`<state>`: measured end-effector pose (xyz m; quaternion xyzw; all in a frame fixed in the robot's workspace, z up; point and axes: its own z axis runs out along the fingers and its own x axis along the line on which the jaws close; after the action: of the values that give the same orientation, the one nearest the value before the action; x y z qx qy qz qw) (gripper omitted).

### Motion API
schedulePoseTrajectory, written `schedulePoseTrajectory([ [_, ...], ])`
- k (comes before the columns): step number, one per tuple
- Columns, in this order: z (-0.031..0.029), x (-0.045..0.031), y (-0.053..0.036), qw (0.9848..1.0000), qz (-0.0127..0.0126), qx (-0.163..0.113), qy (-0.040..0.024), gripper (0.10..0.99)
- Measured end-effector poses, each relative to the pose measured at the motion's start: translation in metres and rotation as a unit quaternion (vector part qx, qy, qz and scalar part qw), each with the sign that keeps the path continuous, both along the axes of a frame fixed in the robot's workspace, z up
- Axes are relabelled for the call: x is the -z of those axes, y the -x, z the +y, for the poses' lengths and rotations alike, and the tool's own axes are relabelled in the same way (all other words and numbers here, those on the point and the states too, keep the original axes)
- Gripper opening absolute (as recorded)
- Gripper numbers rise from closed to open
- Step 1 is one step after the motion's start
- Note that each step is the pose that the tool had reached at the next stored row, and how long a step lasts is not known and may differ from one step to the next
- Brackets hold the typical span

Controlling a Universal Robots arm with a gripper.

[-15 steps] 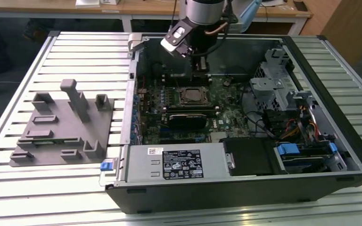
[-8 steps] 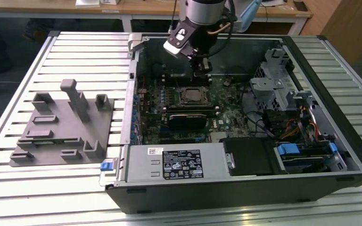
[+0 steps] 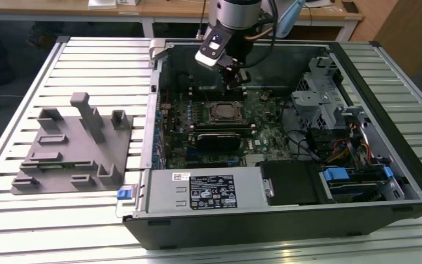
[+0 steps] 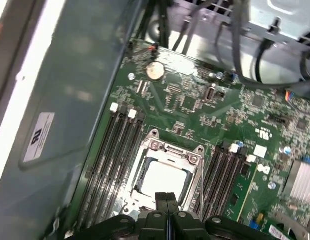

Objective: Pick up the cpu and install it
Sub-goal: 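Install the first cpu locking lever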

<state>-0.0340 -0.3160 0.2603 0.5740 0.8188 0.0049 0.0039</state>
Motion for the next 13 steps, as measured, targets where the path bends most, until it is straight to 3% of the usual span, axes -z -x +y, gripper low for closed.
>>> schedulePoseTrajectory([
  [6,0.0,0.0001,0.0,0.9988,0.0,-0.05,0.0,0.106],
  [13,0.0,0.0001,0.0,0.9948,0.0,-0.102,0.0,0.106],
])
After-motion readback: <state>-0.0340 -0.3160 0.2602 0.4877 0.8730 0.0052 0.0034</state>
